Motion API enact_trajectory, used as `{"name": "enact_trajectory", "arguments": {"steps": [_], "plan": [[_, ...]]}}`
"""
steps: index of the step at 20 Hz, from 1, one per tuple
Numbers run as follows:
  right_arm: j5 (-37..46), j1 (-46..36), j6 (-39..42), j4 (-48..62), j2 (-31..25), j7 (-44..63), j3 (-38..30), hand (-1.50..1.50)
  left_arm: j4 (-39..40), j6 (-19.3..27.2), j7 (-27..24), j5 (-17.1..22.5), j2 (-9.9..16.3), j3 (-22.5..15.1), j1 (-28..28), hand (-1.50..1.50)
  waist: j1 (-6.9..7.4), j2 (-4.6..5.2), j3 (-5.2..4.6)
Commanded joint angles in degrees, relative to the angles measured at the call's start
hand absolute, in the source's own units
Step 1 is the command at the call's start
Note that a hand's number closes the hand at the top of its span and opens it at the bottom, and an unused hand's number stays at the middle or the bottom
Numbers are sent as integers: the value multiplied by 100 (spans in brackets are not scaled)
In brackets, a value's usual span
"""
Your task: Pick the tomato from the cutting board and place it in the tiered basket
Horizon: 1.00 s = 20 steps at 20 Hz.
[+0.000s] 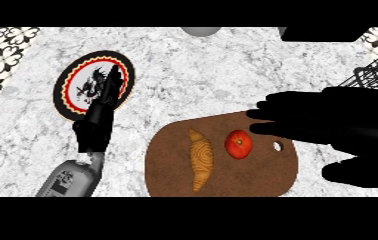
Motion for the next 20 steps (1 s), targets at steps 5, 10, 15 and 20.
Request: {"name": "enact_trajectory", "arguments": {"steps": [5, 10, 15, 20], "plan": [[1407, -2, -581, 435, -657, -1941, 701, -150, -77, -167, -249, -45, -56, 86, 391, 0, 11, -15, -6], [2080, 287, -1649, 276, -826, -2618, 1494, -150, 147, -136, -180, -107, -146, 195, 144, 0, -23, -11, -6], [2655, -12, -2646, 1377, -904, -3508, 1598, -150, 64, -351, 24, -135, -88, 324, 9, 0, -34, -24, -13], [3136, 337, -2887, 1564, -434, -3106, 1619, -150, 19, -442, -186, -303, -233, 459, 324, 0, -91, -44, -16]]}}
